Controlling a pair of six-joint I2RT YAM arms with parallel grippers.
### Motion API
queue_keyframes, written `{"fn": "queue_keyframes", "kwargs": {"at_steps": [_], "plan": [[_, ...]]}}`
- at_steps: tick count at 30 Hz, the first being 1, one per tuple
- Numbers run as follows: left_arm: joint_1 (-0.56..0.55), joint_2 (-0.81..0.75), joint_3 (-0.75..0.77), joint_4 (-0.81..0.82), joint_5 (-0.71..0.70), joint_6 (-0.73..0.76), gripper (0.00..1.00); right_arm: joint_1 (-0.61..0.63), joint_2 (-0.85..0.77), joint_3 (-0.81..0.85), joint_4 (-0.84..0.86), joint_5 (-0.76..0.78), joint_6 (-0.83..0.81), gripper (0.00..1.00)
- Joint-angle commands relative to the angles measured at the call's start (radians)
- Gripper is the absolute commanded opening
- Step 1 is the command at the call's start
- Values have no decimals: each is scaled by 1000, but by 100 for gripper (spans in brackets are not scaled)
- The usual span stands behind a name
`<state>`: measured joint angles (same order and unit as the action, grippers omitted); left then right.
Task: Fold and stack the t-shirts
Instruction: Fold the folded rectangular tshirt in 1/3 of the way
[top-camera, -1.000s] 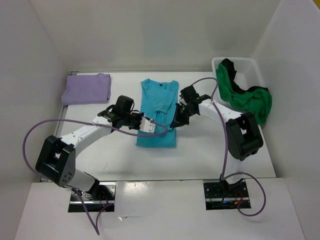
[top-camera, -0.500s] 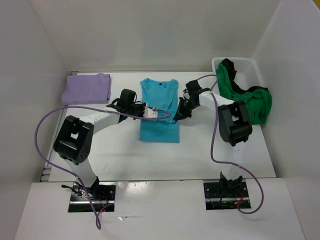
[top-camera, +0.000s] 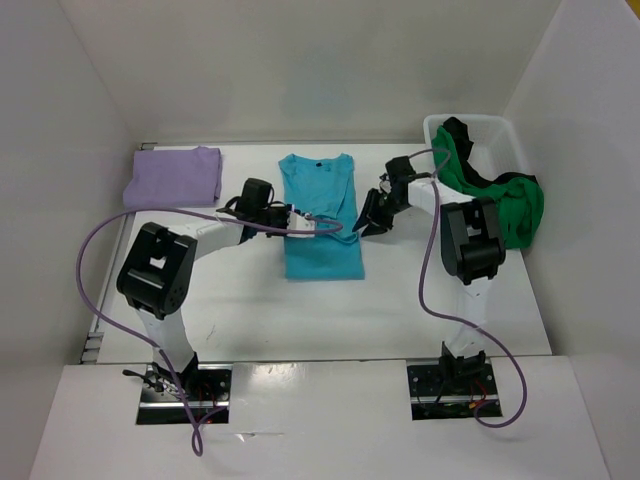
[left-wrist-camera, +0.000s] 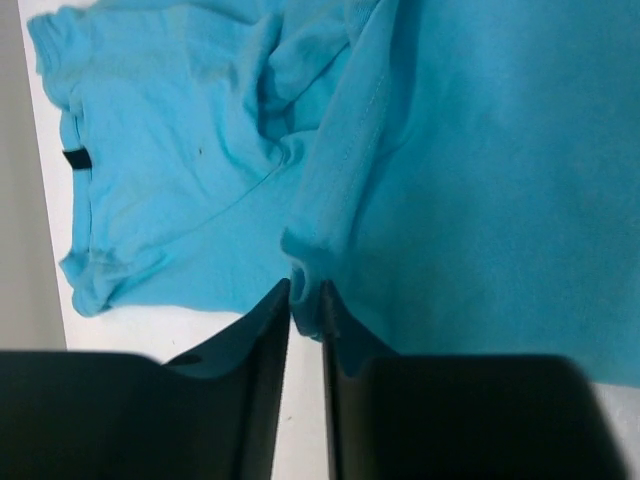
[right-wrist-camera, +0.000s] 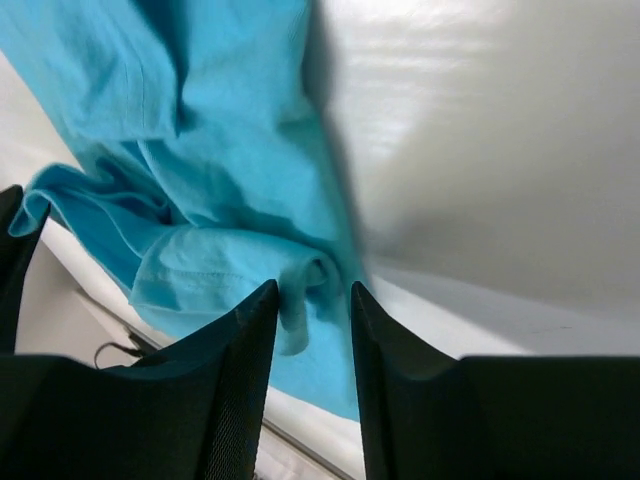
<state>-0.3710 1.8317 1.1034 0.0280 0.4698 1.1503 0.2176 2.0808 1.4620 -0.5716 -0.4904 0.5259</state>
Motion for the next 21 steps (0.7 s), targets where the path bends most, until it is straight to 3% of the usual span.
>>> {"fn": "queue_keyframes", "kwargs": {"at_steps": [1,4,6,8,9,13,16,18,21], "plan": [[10,20,4,68,18,-14,28,-32,-20,73,58,32,-1,41],[10,20,4,79,-34,-24,30,-32,-91,97,47,108,-39,41],[10,31,-7,95,-72,-34,27,-32,-168,86,36,151,-78,41],[10,31,-7,105,-117,-43,23,-32,-236,49,18,179,-110,33],[10,31,-7,105,-117,-52,23,-17,-255,34,18,179,-121,22],[1,21,-7,105,-171,-92,23,89,-280,-38,-31,147,-153,1],[1,2,-19,96,-210,-133,23,195,-251,-80,-44,125,-153,0],[1,-8,-43,96,-221,-133,34,204,-229,-104,16,110,-107,0],[1,-28,-43,96,-263,-143,38,204,-159,-42,41,125,-83,0]]}}
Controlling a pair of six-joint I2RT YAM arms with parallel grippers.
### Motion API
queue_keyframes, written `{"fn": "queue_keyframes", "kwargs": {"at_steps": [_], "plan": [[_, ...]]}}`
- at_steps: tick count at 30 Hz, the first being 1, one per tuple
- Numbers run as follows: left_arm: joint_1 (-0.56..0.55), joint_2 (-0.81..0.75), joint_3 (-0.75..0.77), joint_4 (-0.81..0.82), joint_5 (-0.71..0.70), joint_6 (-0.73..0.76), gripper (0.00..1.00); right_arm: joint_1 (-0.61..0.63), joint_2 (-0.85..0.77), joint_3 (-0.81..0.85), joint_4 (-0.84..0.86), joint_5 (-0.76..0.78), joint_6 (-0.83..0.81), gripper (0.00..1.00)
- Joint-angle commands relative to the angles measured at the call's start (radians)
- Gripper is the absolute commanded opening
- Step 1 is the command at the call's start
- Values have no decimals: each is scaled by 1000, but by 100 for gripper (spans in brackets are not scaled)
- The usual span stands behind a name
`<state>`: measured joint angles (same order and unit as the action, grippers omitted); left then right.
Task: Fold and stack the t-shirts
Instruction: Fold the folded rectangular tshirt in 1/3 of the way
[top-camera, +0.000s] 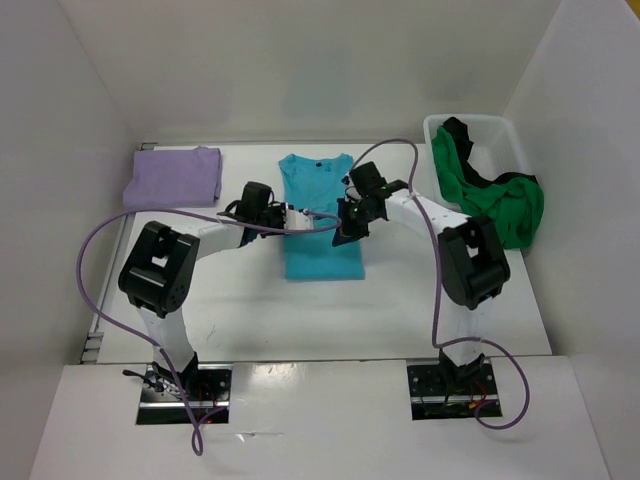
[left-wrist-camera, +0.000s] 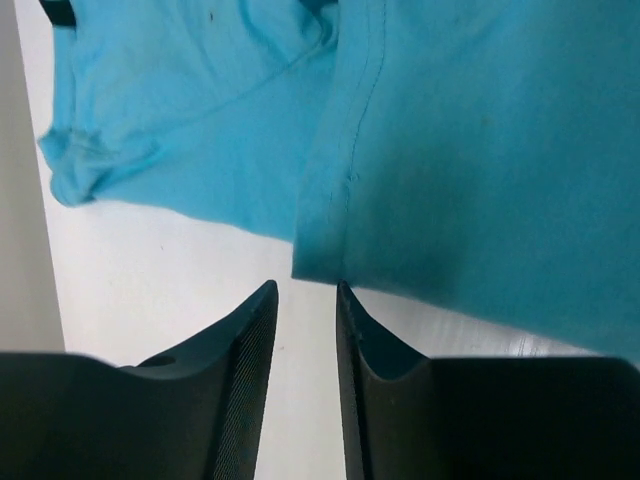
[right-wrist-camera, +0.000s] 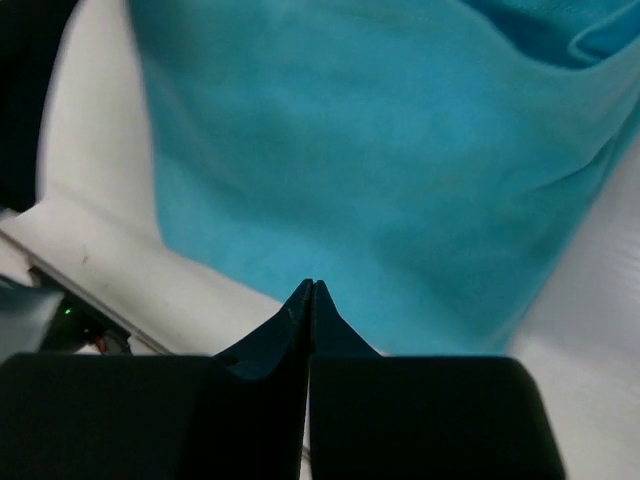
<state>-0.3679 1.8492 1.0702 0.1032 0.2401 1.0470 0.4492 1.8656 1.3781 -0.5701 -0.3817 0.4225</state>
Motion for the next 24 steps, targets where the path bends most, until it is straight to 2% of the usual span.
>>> {"fn": "queue_keyframes", "kwargs": {"at_steps": [1,4,7,8,10,11,12,13,15,16,19,24], "plan": [[-2,-54,-10,21,-42,-53,38,-27,84,73,39,29,21,0],[-2,-88,-10,7,-65,-67,39,-37,208,199,39,49,31,0],[-12,-145,-1,-107,-55,-42,52,-76,325,306,23,76,42,0],[-26,-160,-1,-146,-27,-16,59,-95,348,340,12,76,42,0],[-46,-215,11,-297,7,37,67,-104,360,340,3,86,42,0],[-72,-237,11,-353,28,110,74,-115,333,314,3,86,42,2],[-86,-284,2,-403,77,148,82,-115,305,291,19,95,32,9],[-100,-310,-36,-475,97,186,85,-115,238,265,30,104,32,23],[-143,-392,-100,-496,123,261,91,-115,173,199,30,122,32,40],[-155,-413,-165,-496,134,271,94,-115,111,147,18,135,22,52],[-209,-441,-202,-507,134,280,96,-115,-4,18,9,144,31,65],[-252,-344,-196,-516,90,255,96,-104,-112,-154,35,109,79,66]]}}
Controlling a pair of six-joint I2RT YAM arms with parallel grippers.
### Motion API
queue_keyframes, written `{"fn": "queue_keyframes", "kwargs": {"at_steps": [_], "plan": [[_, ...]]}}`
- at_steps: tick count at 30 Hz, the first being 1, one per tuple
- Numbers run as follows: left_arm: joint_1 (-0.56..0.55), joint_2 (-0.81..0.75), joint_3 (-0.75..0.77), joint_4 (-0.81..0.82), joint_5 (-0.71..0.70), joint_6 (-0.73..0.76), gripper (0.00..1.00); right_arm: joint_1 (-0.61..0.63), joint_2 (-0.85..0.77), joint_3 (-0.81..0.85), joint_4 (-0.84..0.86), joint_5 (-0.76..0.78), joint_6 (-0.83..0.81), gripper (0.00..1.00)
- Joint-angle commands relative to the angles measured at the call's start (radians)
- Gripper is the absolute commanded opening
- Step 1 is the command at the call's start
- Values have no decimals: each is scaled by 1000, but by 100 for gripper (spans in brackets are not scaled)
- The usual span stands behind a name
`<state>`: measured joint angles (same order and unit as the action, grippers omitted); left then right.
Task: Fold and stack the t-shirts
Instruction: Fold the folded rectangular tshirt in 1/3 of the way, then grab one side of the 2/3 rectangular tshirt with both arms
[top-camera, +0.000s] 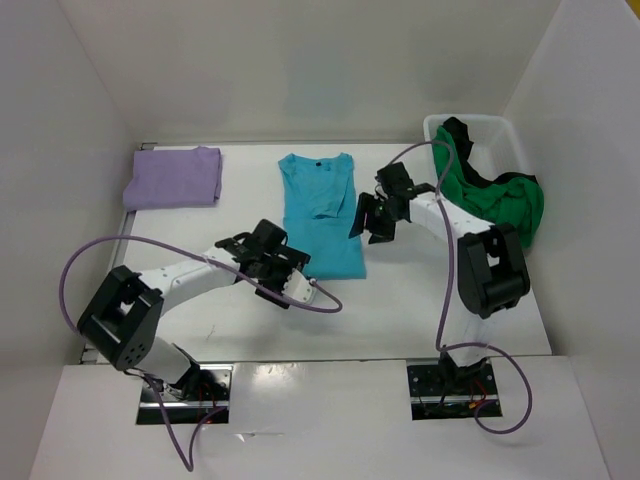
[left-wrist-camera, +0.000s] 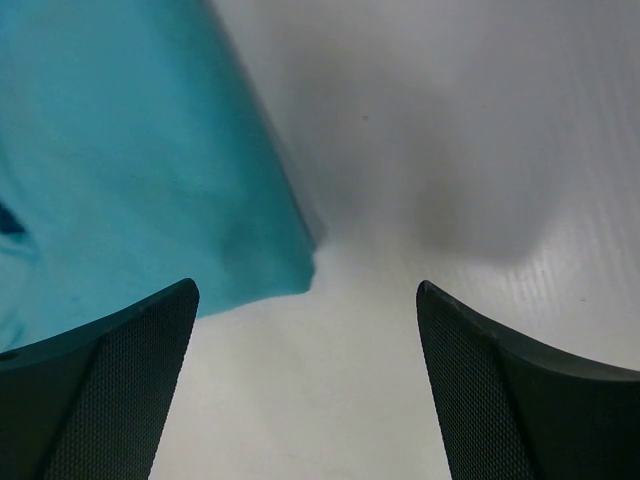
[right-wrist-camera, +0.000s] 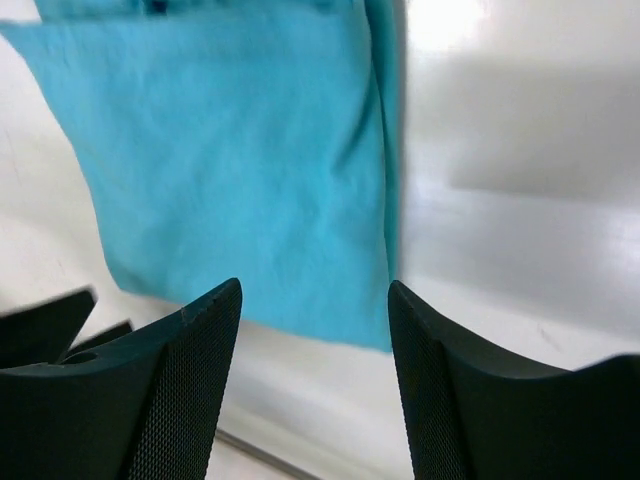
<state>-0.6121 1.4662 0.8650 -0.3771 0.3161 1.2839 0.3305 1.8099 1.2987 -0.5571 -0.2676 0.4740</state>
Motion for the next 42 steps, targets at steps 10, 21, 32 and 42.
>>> {"fn": "queue_keyframes", "kwargs": {"at_steps": [10,21,32,42], "plan": [[-26,123,-23,158,-46,-38,81,33,-118,-268,88,-5,107,66],[-46,207,-23,207,-77,-49,39,42,-86,-335,121,-58,149,66],[-46,207,-23,196,-86,-67,14,51,23,-315,180,-96,149,15],[-55,119,11,-12,-49,-146,0,57,-159,-329,43,-76,140,0]]}}
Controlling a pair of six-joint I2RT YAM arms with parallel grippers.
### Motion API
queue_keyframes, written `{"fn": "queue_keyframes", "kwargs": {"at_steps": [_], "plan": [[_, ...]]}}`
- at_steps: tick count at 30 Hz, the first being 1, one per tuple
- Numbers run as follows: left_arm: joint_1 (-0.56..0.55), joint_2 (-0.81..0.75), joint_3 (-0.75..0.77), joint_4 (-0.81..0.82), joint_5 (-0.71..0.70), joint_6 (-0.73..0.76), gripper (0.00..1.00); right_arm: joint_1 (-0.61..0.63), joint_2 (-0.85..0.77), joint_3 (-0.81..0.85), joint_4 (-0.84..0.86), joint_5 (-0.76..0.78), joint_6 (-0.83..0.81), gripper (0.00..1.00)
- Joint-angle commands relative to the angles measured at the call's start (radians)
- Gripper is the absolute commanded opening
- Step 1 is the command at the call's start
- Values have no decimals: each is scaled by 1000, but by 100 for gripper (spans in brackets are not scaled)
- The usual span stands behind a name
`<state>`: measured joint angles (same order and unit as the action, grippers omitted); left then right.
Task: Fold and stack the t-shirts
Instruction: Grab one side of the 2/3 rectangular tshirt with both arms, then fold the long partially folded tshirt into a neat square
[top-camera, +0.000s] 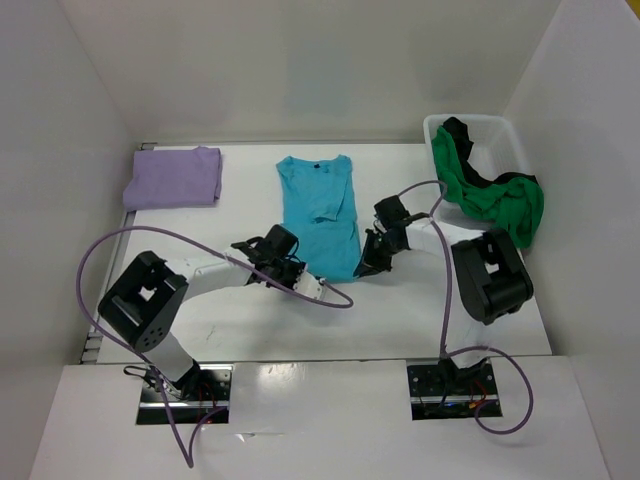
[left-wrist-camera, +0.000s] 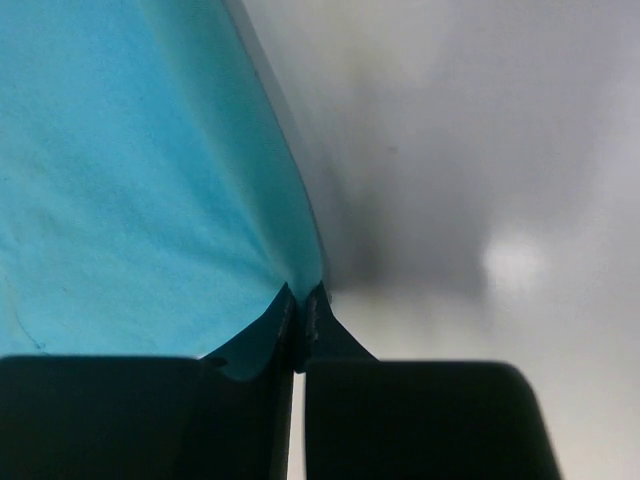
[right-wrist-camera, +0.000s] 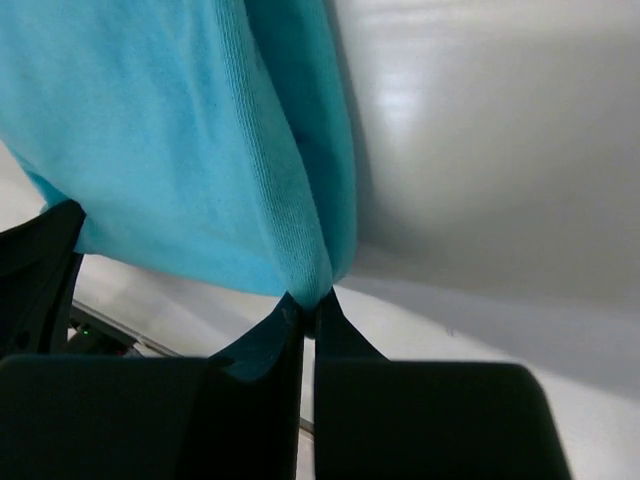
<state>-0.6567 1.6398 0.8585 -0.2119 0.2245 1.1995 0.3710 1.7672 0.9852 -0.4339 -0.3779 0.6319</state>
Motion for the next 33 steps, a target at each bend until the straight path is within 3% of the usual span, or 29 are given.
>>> {"fn": "queue_keyframes", "kwargs": {"at_steps": [1,7,14,18,22,29,33], "plan": [[-23,-89,17,-205,52,-83,0,49,-145,-40,-98,48,-18,0],[-75,-237,48,-412,64,-207,0,259,-366,-81,-232,96,123,0],[-75,-389,149,-668,133,-296,0,492,-615,-125,-336,86,396,0],[-75,-443,263,-757,211,-377,0,533,-753,-106,-394,76,521,0],[-8,-445,339,-710,274,-457,0,542,-845,-97,-413,91,572,0],[80,-263,436,-520,317,-566,0,284,-802,-120,-375,25,399,0],[80,-186,458,-382,282,-589,0,1,-714,-105,-365,-61,209,0]]}}
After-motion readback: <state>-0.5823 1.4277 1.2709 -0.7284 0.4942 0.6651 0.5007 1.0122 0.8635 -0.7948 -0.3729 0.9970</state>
